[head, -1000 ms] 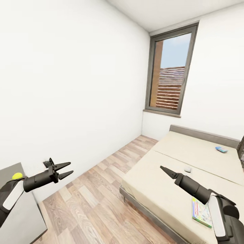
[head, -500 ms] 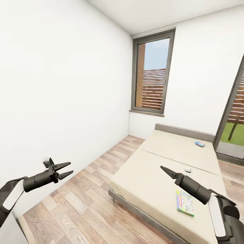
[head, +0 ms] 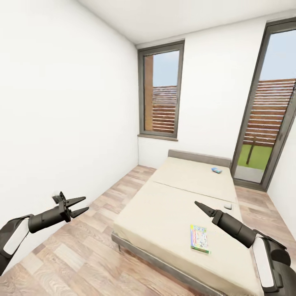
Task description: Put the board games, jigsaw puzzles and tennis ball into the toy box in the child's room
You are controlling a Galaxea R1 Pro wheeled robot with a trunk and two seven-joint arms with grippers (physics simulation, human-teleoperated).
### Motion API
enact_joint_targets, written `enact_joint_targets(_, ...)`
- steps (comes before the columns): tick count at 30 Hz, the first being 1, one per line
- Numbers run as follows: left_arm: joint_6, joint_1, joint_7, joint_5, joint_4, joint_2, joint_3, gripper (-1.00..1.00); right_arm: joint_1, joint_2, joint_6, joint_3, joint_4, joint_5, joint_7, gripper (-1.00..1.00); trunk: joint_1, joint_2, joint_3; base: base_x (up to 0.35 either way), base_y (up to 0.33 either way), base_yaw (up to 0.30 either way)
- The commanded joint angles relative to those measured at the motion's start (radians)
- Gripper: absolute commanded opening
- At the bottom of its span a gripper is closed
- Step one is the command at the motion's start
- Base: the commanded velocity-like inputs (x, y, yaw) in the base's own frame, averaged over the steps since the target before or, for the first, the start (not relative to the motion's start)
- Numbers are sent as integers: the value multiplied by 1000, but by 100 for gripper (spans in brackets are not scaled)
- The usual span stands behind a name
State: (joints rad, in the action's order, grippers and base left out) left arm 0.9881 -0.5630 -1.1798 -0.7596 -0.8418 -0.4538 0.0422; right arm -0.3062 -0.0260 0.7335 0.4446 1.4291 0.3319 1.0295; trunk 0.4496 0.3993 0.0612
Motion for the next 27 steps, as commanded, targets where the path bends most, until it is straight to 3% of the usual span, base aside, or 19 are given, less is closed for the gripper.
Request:
enact_joint_targets(1,6,0,-1,-1,0,0,0,100,-1,0,6,0,-1,4,1,100,0,1,0,0,-286,-281)
enact_joint_targets(11,6,0,-1,-1,0,0,0,100,-1,0,6,2,-1,4,1,100,0,1,6,0,-224,-281)
enact_joint_targets(27,6,0,0,-1,0,0,0,100,-1,0,4,3,-25,4,1,100,0,1,16,0,-13,-281)
